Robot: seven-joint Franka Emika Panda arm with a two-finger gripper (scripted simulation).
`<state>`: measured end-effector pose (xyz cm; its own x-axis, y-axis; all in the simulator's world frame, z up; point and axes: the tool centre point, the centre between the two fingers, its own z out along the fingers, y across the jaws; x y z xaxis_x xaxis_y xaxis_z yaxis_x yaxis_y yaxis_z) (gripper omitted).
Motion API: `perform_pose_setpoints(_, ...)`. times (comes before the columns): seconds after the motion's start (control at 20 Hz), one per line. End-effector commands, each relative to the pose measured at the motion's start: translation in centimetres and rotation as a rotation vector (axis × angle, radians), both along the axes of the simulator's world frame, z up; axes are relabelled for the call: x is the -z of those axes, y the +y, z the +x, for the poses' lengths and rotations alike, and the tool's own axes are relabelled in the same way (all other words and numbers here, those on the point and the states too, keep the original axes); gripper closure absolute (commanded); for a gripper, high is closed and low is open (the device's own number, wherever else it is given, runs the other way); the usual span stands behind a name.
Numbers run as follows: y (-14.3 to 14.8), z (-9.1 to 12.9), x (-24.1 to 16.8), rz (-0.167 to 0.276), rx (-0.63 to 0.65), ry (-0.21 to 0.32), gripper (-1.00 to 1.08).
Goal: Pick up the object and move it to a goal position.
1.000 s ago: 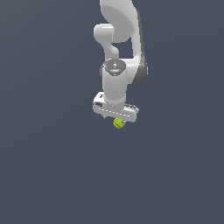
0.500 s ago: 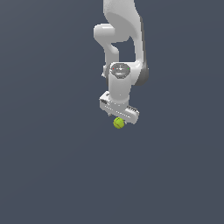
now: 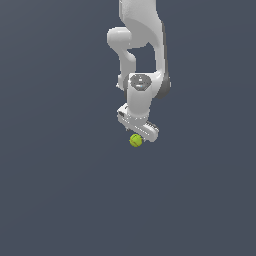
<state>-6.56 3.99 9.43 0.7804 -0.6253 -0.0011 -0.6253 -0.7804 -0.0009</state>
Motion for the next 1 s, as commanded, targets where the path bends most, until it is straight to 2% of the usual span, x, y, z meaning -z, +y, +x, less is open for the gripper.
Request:
perform_pose_setpoints(0.0, 0.1, -0.2, 0.2, -0.001, 0.019, 0.0, -0.92)
perform_pose_setpoints(0.45, 0.1, -0.3, 0.8, -0.001, 0.025, 0.0, -0.92)
perform_pose_setpoints(0.95, 0.2, -0.4, 4.9, -0.002, 0.028, 0.0, -0.92)
